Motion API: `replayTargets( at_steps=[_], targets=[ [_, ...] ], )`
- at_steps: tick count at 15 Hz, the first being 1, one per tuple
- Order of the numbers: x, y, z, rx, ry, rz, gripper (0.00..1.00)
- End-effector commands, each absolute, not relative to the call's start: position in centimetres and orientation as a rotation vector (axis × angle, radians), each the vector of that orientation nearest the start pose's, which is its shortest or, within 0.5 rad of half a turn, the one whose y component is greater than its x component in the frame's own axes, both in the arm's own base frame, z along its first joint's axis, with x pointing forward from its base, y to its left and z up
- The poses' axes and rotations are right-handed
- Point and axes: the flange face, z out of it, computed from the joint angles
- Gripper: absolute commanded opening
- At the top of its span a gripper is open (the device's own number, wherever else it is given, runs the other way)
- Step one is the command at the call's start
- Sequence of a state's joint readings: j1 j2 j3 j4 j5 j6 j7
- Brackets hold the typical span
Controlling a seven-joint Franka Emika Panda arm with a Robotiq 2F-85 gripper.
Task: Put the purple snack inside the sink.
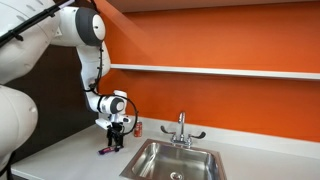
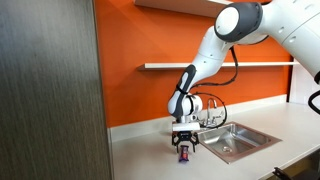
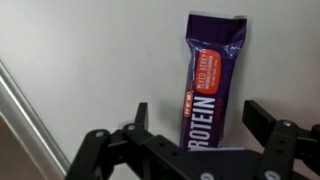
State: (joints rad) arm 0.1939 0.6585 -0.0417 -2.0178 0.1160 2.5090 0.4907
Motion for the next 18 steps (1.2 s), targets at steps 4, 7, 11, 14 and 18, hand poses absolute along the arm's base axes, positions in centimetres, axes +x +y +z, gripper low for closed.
replayTargets(
  at_steps=[4,7,11,14,18],
  targets=[
    [57.2,8.7,10.7,-3.073,0.702,0.262,0.53],
    [57.2,8.7,10.6,-3.067,0.697,0.263,0.28],
    [57.3,8.8,10.5,-3.064,0.696,0.261,0.12],
    [57.3,8.7,10.6,-3.064,0.699,0.260,0.12],
    [57.4,8.5,12.5,-3.074,0.702,0.229,0.12]
  ],
)
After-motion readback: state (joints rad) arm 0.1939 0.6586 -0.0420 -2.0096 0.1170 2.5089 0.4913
